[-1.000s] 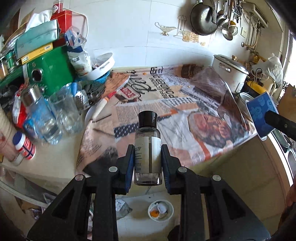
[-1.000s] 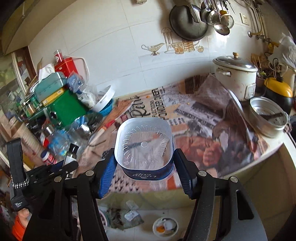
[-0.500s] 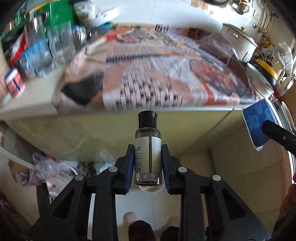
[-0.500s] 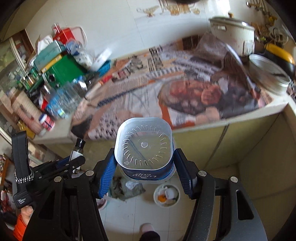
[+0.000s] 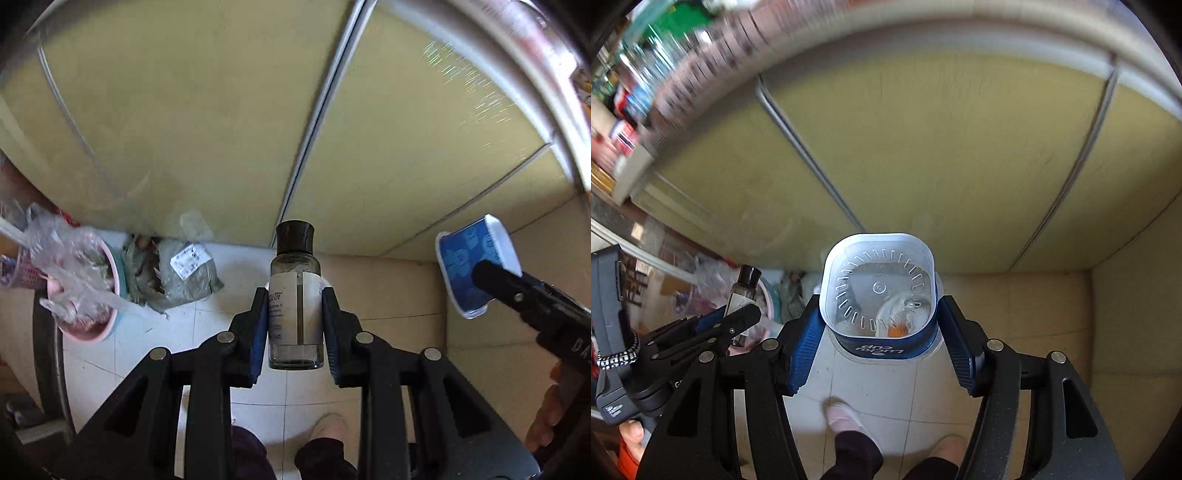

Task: Collect trash
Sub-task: 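Lower the bottle and blue tub over the white bin and open both tools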

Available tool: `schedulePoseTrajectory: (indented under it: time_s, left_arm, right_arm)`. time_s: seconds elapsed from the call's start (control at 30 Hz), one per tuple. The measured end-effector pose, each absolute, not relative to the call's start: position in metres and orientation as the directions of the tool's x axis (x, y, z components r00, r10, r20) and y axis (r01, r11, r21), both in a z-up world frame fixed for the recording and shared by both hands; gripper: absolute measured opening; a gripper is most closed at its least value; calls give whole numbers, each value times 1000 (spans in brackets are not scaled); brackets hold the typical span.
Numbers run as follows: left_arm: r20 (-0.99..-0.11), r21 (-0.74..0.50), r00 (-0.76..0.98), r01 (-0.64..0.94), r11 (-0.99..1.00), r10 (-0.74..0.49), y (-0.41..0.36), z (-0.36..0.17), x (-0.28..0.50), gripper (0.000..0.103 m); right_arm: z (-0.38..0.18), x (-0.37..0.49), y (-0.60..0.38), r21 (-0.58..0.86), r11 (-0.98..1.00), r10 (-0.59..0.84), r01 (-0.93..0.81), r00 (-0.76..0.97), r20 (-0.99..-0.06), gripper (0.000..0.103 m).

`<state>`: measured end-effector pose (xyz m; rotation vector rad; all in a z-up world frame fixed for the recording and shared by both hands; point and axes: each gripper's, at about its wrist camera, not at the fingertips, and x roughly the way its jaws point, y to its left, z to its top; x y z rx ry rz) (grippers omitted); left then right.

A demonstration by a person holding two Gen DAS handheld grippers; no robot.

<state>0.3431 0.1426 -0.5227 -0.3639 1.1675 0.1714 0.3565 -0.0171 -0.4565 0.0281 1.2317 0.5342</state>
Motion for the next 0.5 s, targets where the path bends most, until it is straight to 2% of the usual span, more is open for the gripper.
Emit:
schedulePoseTrajectory:
  time_s: [0.2,0.5]
  left_arm:
    - [-931,-185,361,-343,921,-53,153,-583,352,27]
    - [-948,-186,307,-302,935,-89,145,-636,366,27]
  right_arm:
    - [-527,366,13,310,858,407,-410,173,-897,59]
    - [-573,368,19,297,862,370,-410,111,-922,62]
